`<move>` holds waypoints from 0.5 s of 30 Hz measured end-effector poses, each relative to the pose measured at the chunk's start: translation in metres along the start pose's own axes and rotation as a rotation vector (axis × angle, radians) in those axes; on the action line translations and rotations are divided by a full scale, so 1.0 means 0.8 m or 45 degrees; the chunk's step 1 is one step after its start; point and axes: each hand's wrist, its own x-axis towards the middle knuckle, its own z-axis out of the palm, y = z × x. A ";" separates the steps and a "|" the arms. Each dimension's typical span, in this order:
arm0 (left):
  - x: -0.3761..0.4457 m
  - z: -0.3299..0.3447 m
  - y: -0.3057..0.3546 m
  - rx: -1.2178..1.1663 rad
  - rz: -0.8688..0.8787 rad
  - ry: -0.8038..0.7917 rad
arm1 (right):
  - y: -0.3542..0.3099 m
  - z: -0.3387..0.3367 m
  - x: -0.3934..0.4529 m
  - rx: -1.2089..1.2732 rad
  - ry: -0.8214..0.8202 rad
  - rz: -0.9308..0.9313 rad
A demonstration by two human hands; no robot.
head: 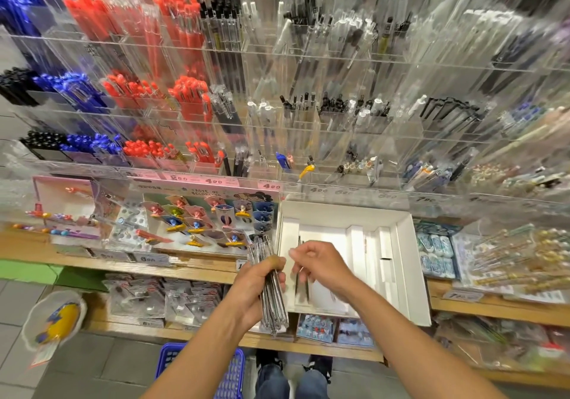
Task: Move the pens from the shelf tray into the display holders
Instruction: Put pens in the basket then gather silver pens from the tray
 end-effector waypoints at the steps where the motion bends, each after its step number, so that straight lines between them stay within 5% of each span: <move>1: 0.000 -0.002 0.000 -0.025 -0.007 0.008 | 0.010 -0.004 0.016 -0.102 0.093 0.063; 4: -0.002 -0.007 0.000 -0.103 -0.021 -0.013 | 0.048 0.001 0.055 -0.708 0.200 0.278; 7: -0.001 -0.011 0.001 -0.145 0.006 -0.033 | 0.074 0.017 0.070 -0.941 0.236 0.395; 11: -0.002 -0.016 0.002 -0.147 0.003 -0.031 | 0.077 0.014 0.070 -0.919 0.263 0.390; 15: -0.001 -0.018 0.003 -0.134 0.008 0.015 | 0.046 -0.002 0.044 -0.562 0.302 0.256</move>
